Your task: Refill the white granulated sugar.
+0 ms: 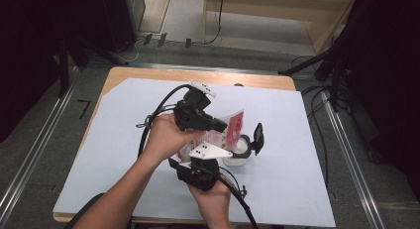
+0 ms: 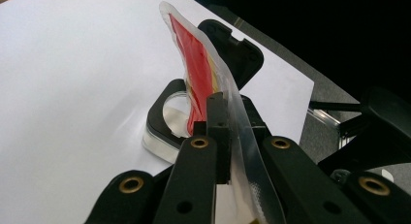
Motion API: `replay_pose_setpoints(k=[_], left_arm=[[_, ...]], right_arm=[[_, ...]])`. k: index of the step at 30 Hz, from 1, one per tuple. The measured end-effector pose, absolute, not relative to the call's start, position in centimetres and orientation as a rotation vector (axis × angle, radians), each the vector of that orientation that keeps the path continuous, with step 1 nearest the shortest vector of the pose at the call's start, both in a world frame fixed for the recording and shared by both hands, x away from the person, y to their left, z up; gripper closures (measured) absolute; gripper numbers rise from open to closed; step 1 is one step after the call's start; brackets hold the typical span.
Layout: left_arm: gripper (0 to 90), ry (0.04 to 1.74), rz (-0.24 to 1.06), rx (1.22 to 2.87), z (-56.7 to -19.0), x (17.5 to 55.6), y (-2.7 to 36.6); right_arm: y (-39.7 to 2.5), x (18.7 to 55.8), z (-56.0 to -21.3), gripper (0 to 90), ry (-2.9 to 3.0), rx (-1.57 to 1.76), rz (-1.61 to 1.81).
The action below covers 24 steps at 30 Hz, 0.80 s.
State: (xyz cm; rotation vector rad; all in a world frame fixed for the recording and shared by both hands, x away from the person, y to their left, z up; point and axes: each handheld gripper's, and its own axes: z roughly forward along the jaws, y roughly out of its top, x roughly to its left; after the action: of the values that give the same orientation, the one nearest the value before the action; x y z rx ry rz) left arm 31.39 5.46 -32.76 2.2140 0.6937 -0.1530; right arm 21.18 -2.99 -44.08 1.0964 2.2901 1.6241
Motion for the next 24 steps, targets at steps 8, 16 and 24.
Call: replay_pose_setpoints(k=[8,16,24], left_arm=[[88.3,0.703,-0.142,2.213,-32.76,31.48,5.43],[88.3,0.7,-0.148,2.208,-32.75,31.44,5.33],[88.2,0.7,-0.148,2.208,-32.73,31.44,5.29]], right_arm=[[-3.06,21.2,-44.08,63.2,2.294,1.078,1.623],[-3.13,21.16,-44.01,63.4,2.29,1.089,1.632],[-3.15,21.19,-43.99,63.4,2.286,1.09,1.634]])
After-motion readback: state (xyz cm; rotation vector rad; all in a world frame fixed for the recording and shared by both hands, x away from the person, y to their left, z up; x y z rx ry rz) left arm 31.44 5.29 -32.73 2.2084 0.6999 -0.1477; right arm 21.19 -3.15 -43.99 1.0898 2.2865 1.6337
